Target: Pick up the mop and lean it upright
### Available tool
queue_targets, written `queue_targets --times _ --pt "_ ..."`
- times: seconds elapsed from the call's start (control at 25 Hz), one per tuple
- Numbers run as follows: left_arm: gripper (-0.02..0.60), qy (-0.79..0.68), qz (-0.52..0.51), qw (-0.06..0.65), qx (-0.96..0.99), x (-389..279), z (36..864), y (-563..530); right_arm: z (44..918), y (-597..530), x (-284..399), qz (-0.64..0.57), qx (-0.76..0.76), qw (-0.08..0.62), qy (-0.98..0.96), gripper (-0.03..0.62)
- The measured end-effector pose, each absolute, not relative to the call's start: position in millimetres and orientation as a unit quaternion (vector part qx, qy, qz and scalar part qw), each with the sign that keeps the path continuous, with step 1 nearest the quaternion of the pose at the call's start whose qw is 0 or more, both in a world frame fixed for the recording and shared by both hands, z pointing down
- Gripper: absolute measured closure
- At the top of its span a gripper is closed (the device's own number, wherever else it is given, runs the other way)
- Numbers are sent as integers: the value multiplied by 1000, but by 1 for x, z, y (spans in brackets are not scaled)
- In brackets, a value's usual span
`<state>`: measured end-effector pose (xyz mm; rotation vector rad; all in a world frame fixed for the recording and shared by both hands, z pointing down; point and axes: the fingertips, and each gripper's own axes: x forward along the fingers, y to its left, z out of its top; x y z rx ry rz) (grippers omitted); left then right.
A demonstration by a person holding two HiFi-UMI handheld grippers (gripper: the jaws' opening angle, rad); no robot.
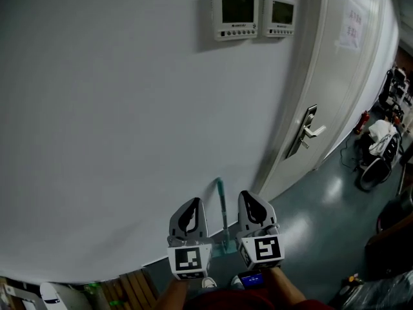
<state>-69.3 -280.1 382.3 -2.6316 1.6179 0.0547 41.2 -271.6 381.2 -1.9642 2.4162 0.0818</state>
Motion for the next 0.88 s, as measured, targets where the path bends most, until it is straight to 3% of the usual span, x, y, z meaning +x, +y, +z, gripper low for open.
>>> queue_targets --times 0.88 --pt "568 551 6 32 -834 -56 393 -292 392 -291 48 35 -601 4 798 576"
